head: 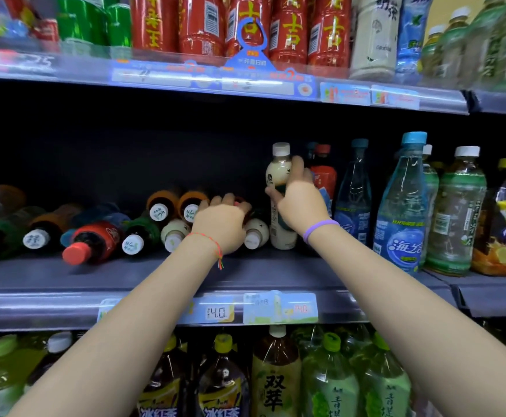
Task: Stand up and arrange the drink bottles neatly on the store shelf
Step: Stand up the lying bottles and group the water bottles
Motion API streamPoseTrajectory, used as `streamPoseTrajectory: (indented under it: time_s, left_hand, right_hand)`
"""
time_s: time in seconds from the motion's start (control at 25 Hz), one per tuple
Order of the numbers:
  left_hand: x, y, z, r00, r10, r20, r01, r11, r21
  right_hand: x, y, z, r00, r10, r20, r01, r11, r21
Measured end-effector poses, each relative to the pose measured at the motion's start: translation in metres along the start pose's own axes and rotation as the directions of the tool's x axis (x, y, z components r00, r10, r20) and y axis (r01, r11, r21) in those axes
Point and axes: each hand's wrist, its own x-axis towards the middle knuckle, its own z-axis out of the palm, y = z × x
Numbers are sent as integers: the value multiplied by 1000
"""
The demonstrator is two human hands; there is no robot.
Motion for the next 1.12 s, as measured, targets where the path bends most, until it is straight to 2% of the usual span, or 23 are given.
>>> streamPoseTrajectory:
  time_s: [0.08,0.2,0.36,0.4,0.44,0.52,0.64,0.84,0.92,0.96,1.04,1.12]
  left_hand:
    - [2,1,-1,1000,-18,4,18,1000,-8]
    - [1,0,0,1000,-25,-11,25,999,-39]
    - [0,0,3,997,-30,-76,25,997,-71]
    - [0,0,3,996,-33,-86,26,996,-83]
    - [0,0,2,995,-36,-94,27,996,-90]
    - [0,-1,1,995,-37,-95,28,995,-95]
    - [-2,1,-2,995,-31,-99,21,995,-99]
    - [-5,1,-3,994,-44,-100,34,994,-101]
    - [-6,3,-7,995,-37,-91,28,994,-101]
    - [-7,4,-10,995,-34,-95,23,994,-111]
    - [-12,4,-19,984,-56,-168,31,988,-148]
    - [-19,1,-26,952,-111,-284,52,977,-208]
  right_hand:
    - [4,-2,6,999,9,-39,-14,991,-134]
    - [6,-5,11,999,22,-49,-32,975,-218]
    - [7,-6,12,993,-4,-121,0,999,-38]
    - [7,-7,12,981,-43,-191,21,993,-115]
    - [8,-7,12,960,-109,-257,38,963,-268]
    - [11,-5,11,932,-194,-306,32,885,-464]
    - [14,0,8,933,-247,-262,81,852,-517]
    - [1,-7,2,970,-217,-110,136,858,-496]
    - [-8,-9,-2,963,-261,72,263,846,-463]
    - [-14,-7,0,925,-311,218,376,828,-415]
    - [-27,-1,8,797,-339,500,527,795,-301]
    - [-33,2,16,748,-329,577,559,780,-281]
